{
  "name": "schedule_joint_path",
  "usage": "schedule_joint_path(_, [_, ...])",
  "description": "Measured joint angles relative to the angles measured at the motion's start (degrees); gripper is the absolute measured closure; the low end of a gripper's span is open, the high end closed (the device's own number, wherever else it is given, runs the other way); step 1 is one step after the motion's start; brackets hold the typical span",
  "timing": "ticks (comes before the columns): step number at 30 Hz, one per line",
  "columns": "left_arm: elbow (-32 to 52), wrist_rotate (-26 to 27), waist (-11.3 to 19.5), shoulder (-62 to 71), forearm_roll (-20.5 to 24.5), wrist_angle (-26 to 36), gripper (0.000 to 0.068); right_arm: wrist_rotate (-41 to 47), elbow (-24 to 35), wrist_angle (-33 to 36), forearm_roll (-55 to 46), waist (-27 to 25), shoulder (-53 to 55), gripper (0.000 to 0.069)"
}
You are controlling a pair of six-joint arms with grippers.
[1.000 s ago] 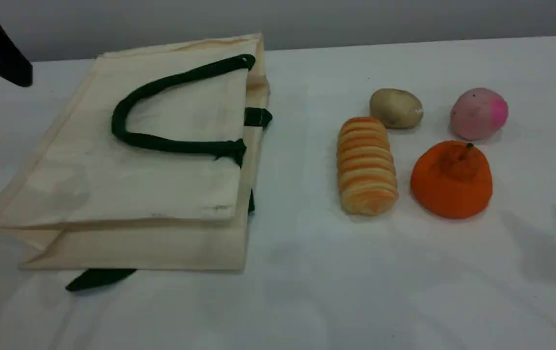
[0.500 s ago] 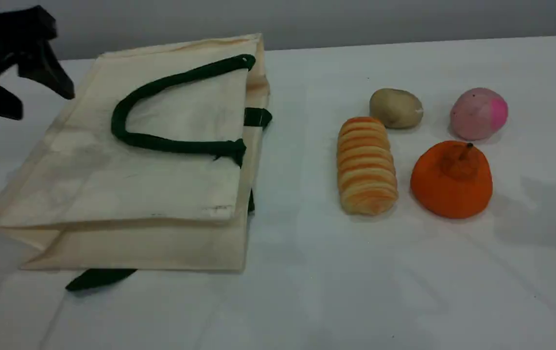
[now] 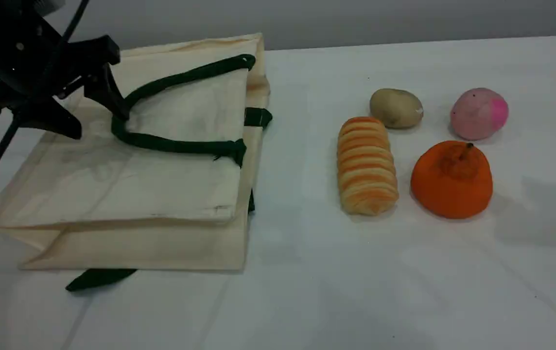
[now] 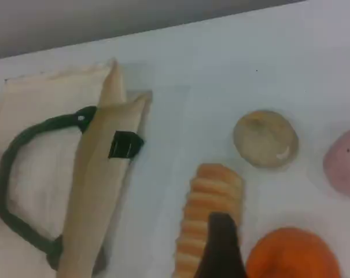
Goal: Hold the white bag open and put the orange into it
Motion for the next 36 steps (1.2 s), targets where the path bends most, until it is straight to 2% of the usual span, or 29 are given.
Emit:
schedule_joint_path(11, [-2.72, 0.16, -0.06, 4.92, -0.44, -1.73, 0.0167, -0.04, 0.00, 0.00, -0.06, 0.00, 0.00, 0.0175])
schedule_joint_path(21, [-7.37, 0.40, -4.52, 10.06, -0.36, -2.66, 0.0167, -0.04, 0.00, 0.12, -0.06, 0.00, -0.04, 0.0175])
schedule_joint_path(24, [-7.28, 0.40, -4.84, 10.87, -0.23, -2.29, 0.0167, -0.21, 0.00, 0.17, -0.06, 0.00, -0.04, 0.0175])
schedule_joint_path(31, [-7.29, -0.41, -4.84, 10.87, 2.59, 0.31, 0.0167, -0.20, 0.00, 0.40, -0.06, 0.00, -0.04, 0.0175])
schedule_joint_path(36, [-7.22, -4.71, -4.84, 10.87, 7.95, 0.65, 0.0168, -0.20, 0.00, 0.46, -0.06, 0.00, -0.04, 0.0175])
